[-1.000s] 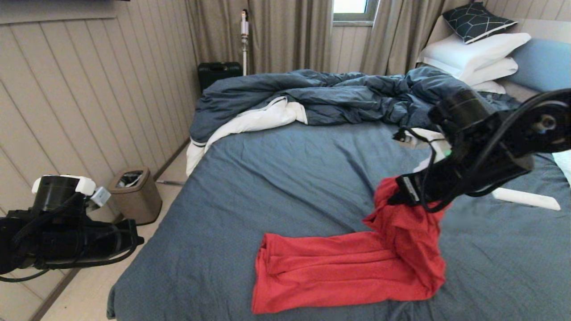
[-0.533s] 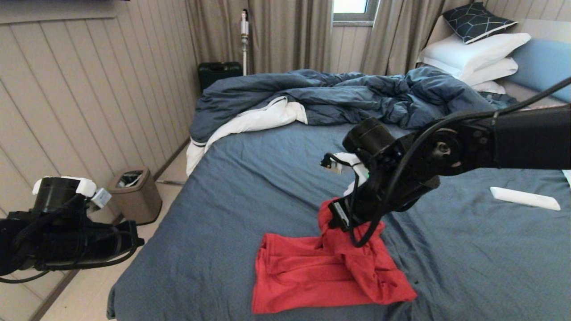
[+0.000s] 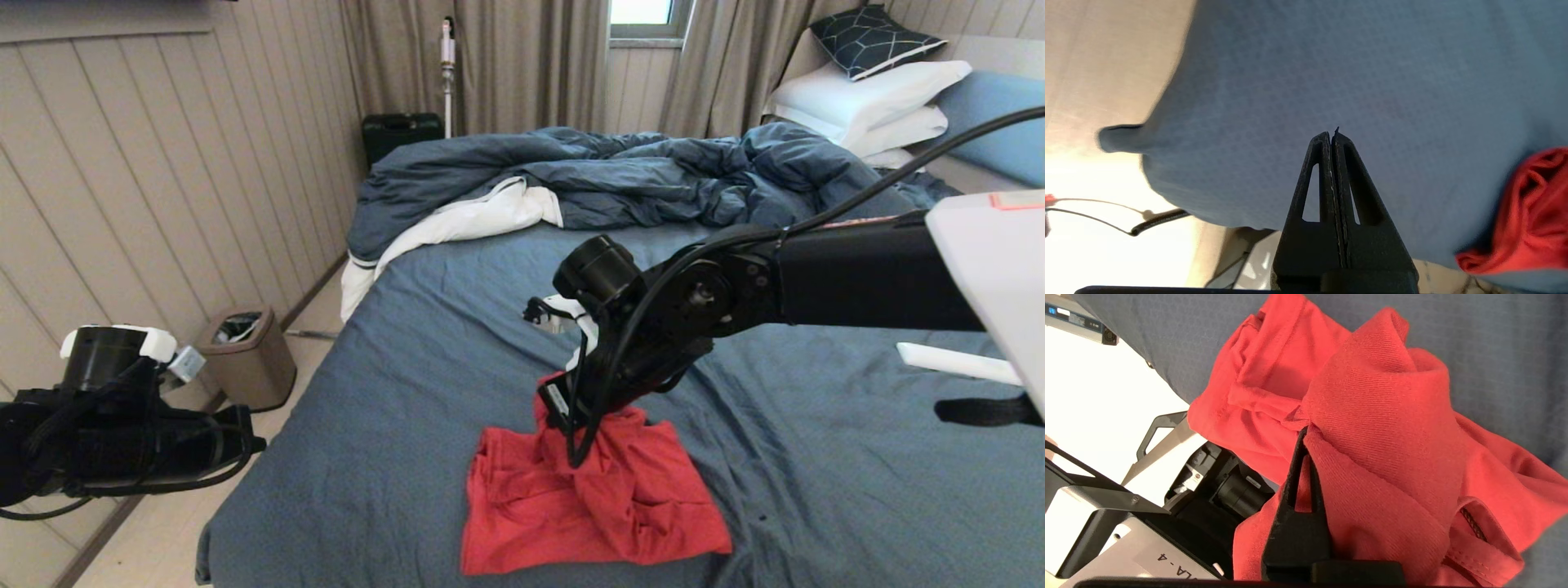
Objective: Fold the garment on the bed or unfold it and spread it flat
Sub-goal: Fold the red T-shirt
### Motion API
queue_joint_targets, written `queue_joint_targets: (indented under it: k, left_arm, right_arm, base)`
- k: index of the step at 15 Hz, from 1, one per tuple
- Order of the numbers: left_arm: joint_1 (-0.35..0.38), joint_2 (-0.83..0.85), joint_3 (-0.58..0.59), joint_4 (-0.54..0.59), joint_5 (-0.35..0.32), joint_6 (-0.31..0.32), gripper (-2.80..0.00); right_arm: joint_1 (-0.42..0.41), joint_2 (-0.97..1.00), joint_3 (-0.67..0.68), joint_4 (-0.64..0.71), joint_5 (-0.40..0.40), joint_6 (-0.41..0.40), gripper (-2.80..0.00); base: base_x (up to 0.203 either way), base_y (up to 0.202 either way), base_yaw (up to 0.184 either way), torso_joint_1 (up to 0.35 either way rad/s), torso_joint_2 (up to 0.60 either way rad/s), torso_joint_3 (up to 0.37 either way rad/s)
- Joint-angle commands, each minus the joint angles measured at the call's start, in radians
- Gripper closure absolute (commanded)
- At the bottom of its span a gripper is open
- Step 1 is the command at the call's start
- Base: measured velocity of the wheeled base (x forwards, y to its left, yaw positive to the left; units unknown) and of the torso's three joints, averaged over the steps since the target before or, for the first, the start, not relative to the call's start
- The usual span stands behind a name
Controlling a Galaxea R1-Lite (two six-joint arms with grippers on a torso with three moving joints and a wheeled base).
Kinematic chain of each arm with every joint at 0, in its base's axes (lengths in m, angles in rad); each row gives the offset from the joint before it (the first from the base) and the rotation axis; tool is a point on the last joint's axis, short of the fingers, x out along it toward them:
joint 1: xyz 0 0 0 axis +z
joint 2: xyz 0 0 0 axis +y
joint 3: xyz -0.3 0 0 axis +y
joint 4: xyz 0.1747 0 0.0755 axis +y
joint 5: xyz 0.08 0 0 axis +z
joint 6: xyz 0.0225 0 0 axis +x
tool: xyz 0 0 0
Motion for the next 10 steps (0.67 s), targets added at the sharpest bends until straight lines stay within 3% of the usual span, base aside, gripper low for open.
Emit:
queue_joint_targets:
  k: [1, 7, 10]
  left_arm:
    - [0.001, 0.003, 0.0, -0.001, -0.014, -0.003, 0.0]
    - [-0.001, 0.009, -0.001, -0.001, -0.017, -0.001, 0.0]
    - [0.001, 0.015, -0.003, -0.001, -0.017, -0.001, 0.0]
  right_arm:
    - [0.006, 0.014, -0.002, -0.002, 0.002, 0.002, 0.0]
    - [0.062, 0.011, -0.003, -0.123, 0.005, 0.015, 0.0]
    - [0.071, 0.027, -0.002, -0.121, 0.004, 0.016, 0.0]
  base:
    - [0.0, 0.0, 0.0, 0.0, 0.0, 0.0]
    - [0.0, 0.0, 0.0, 0.0, 0.0, 0.0]
    - [0.0, 0.0, 0.0, 0.0, 0.0, 0.0]
